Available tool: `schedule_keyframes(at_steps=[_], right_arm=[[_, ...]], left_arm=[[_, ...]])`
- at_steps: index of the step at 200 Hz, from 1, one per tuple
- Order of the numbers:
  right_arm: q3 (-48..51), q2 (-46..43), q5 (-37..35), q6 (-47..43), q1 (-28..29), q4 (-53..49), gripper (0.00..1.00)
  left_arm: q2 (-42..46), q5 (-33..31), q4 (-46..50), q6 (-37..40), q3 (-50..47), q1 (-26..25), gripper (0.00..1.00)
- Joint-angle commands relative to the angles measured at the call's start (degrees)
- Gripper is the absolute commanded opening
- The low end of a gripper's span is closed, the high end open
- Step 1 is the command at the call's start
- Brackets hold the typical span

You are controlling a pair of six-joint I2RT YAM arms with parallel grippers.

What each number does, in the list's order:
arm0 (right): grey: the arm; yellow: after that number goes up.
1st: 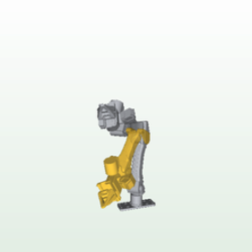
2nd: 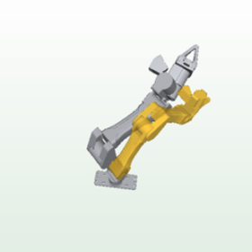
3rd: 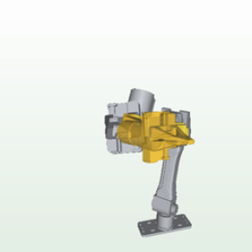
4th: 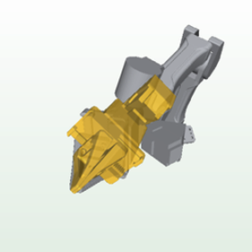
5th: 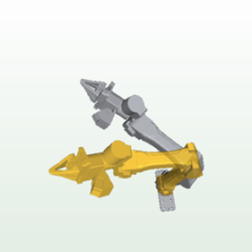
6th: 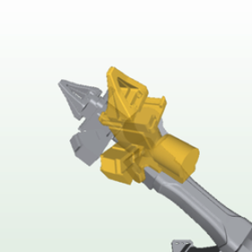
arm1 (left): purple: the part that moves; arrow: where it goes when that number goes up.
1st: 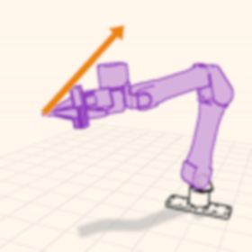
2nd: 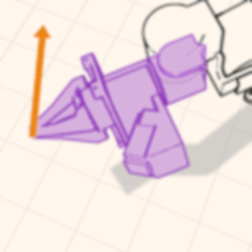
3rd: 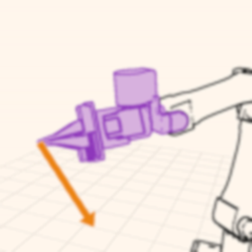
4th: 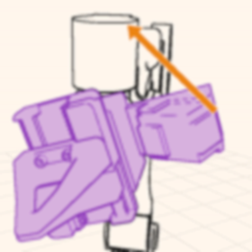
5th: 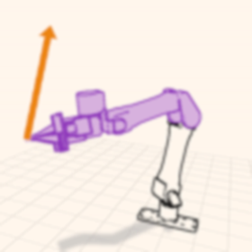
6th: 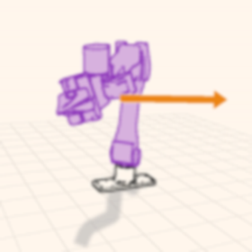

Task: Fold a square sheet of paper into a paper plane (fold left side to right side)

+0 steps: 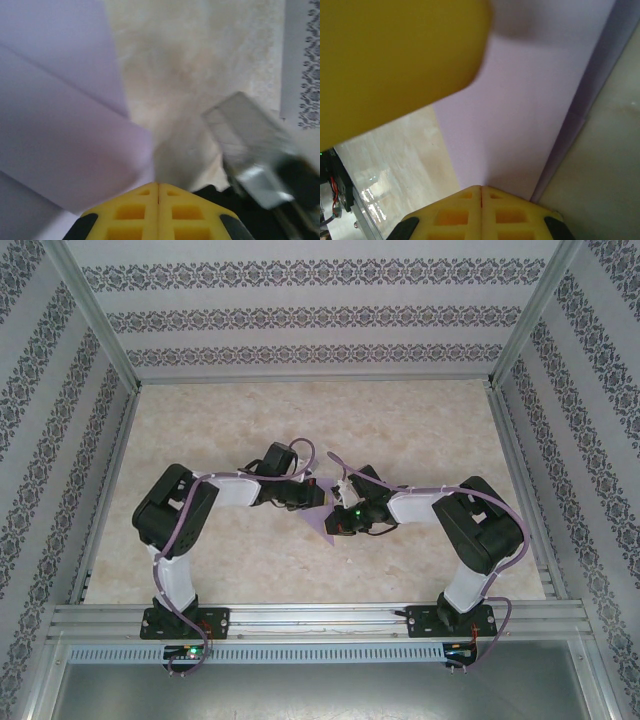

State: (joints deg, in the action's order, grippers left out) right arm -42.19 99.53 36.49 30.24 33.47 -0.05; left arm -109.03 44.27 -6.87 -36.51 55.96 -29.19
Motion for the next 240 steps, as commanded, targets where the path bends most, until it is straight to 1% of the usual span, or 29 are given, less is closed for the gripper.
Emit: schedule_keyframes(at_steps=[1, 40, 86, 111, 148, 211, 240], right_arm=[[3.52, 3.27, -7.49, -0.42, -0.87, -8.22, 0.0], [2.66, 1.73, -4.74, -0.06, -0.39, -7.4, 0.0], [-0.34, -3.26, 0.73, 3.73, -0.34, -3.44, 0.0], [-1.94, -6.77, 3.05, 7.19, -0.36, -0.07, 0.0], [-2.72, -8.4, 0.95, 8.26, -0.08, -0.43, 0.0], [-2.73, -3.33, -3.97, 9.87, 1.49, 0.77, 0.0], [-3.06, -1.67, -5.17, 10.11, 1.66, 1.83, 0.0]], left_arm=[[-1.82, -2.31, -0.43, 0.24, 1.61, 0.18, 0.02], [-3.91, -4.81, 1.57, 0.96, 0.68, 0.23, 0.02], [-3.64, -6.2, 2.3, 1.03, -1.98, 0.19, 0.02], [-3.47, -6.48, 2.38, 0.88, -2.97, 0.19, 0.02], [-3.47, -6.87, 2.07, 0.48, -3.58, 0.18, 0.02], [-3.82, -6.83, 2.04, 0.26, -3.44, 0.18, 0.02], [-4.0, -6.75, 2.08, 0.04, -3.3, 0.18, 0.02]])
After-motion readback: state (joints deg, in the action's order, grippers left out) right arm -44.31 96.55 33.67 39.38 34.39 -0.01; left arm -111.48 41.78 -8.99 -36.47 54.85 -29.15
